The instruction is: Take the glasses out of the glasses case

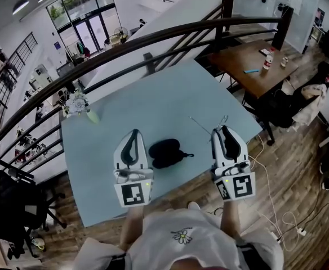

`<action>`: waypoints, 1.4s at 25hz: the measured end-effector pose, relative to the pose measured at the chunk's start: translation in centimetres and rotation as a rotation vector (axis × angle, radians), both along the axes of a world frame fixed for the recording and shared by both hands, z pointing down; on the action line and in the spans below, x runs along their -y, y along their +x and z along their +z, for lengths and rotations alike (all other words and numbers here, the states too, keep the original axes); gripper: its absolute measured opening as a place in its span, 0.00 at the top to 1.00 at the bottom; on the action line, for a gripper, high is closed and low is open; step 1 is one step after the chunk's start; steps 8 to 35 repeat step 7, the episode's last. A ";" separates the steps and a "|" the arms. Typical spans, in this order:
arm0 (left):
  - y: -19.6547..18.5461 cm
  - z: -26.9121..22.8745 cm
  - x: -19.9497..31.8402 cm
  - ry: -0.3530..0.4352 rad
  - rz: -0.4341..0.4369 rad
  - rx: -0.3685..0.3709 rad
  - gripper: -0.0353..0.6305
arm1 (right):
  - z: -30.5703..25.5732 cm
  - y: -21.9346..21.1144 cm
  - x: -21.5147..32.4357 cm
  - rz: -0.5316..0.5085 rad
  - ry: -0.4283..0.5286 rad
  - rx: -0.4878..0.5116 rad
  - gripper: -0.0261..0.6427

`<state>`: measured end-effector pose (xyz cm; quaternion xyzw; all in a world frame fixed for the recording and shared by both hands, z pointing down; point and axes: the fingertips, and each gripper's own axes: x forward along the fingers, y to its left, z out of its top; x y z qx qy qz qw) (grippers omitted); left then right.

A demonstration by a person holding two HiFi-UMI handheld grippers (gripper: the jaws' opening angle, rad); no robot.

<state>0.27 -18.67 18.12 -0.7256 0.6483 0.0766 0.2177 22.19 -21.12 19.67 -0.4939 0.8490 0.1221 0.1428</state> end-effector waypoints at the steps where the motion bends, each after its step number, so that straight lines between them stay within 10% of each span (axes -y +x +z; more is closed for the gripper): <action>1: 0.0 0.0 0.0 0.000 0.001 0.000 0.92 | -0.1 0.0 0.0 0.001 0.001 0.000 0.82; 35: 0.0 -0.2 0.1 -0.010 0.003 -0.008 0.92 | -0.2 -0.1 0.2 0.000 -0.009 -0.008 0.82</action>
